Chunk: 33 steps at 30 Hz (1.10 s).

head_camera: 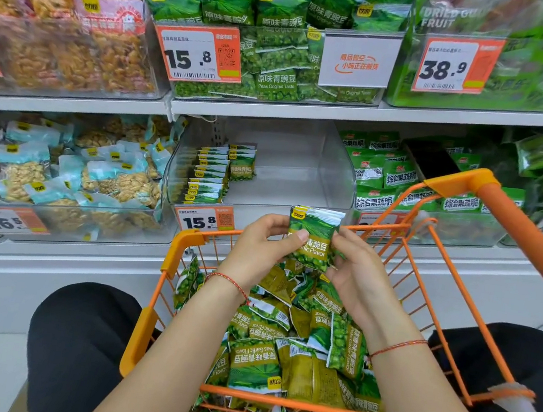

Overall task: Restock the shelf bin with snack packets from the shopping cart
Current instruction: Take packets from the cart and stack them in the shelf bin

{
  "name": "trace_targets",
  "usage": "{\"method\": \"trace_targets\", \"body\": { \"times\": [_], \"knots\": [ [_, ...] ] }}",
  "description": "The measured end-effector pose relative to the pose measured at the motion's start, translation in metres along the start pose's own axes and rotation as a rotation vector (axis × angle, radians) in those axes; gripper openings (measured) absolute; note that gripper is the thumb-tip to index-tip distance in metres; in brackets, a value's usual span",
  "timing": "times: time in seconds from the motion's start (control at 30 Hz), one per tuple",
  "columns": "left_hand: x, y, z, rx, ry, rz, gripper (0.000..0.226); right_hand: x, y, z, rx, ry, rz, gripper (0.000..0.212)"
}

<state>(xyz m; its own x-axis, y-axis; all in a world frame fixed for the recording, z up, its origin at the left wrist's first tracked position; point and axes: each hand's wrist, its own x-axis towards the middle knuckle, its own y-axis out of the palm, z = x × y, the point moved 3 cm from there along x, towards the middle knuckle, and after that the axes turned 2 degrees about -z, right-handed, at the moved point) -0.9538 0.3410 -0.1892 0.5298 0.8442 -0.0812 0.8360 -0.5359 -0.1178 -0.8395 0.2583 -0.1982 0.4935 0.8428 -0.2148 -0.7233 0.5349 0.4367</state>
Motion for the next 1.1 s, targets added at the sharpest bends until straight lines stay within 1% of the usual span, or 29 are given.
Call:
{"method": "trace_targets", "body": {
  "times": [0.1, 0.2, 0.3, 0.4, 0.43, 0.47, 0.53, 0.57, 0.63, 0.7, 0.77, 0.8, 0.83, 0.87, 0.9, 0.97, 1.03, 1.1],
  "knots": [
    [0.001, -0.001, 0.002, -0.018, -0.003, -0.014, 0.033, 0.000, 0.001, 0.000, -0.003, 0.014, 0.030, 0.023],
    [0.001, -0.003, 0.000, -0.032, 0.006, -0.035, 0.026, 0.001, 0.001, -0.003, 0.007, 0.052, 0.059, 0.032],
    [0.001, -0.004, 0.000, -0.032, 0.026, -0.048, 0.028, -0.001, 0.004, -0.001, -0.013, 0.060, 0.083, 0.033],
    [-0.001, -0.004, -0.003, -0.031, 0.030, -0.078, 0.037, -0.006, 0.009, 0.001, -0.013, 0.051, 0.128, 0.022],
    [-0.002, -0.003, -0.003, -0.027, 0.035, -0.091, 0.041, -0.007, 0.010, 0.002, -0.036, 0.029, 0.146, 0.028],
    [-0.002, -0.002, -0.004, -0.018, 0.047, -0.102, 0.044, -0.008, 0.010, 0.002, -0.070, 0.010, 0.149, 0.046],
    [-0.004, 0.001, -0.004, 0.030, 0.091, -0.140, 0.045, -0.008, 0.010, 0.001, -0.131, -0.020, 0.119, 0.090],
    [-0.005, 0.003, -0.005, 0.057, 0.114, -0.160, 0.045, -0.007, 0.010, 0.000, -0.150, -0.043, 0.110, 0.102],
    [-0.006, 0.004, -0.004, 0.087, 0.141, -0.192, 0.046, -0.004, 0.008, -0.001, -0.168, -0.060, 0.100, 0.112],
    [-0.007, 0.005, -0.004, 0.082, 0.131, -0.203, 0.045, -0.003, 0.006, -0.001, -0.173, -0.060, 0.081, 0.114],
    [-0.007, 0.006, -0.005, 0.082, 0.110, -0.205, 0.042, -0.003, 0.005, -0.002, -0.173, -0.053, 0.077, 0.105],
    [-0.007, 0.005, -0.005, 0.076, 0.095, -0.195, 0.038, -0.003, 0.004, -0.002, -0.165, -0.048, 0.079, 0.092],
    [-0.007, 0.004, -0.004, 0.052, 0.077, -0.174, 0.031, -0.004, 0.004, -0.001, -0.160, -0.048, 0.077, 0.069],
    [-0.007, 0.004, -0.004, 0.011, 0.053, -0.146, 0.023, -0.004, 0.005, 0.000, -0.152, -0.054, 0.077, 0.040],
    [-0.007, 0.003, -0.004, -0.034, 0.032, -0.116, 0.017, -0.003, 0.004, -0.001, -0.147, -0.057, 0.074, 0.025],
    [-0.006, 0.000, -0.004, -0.049, 0.035, -0.095, 0.017, -0.002, 0.003, -0.001, -0.175, -0.072, 0.077, 0.025],
    [-0.005, -0.004, -0.005, -0.017, 0.065, -0.111, 0.021, -0.001, 0.002, -0.004, -0.209, -0.067, 0.077, 0.025],
    [-0.005, -0.008, -0.005, 0.009, 0.078, -0.124, 0.024, 0.003, 0.005, -0.007, -0.248, -0.045, 0.077, 0.029]
  ]
}}
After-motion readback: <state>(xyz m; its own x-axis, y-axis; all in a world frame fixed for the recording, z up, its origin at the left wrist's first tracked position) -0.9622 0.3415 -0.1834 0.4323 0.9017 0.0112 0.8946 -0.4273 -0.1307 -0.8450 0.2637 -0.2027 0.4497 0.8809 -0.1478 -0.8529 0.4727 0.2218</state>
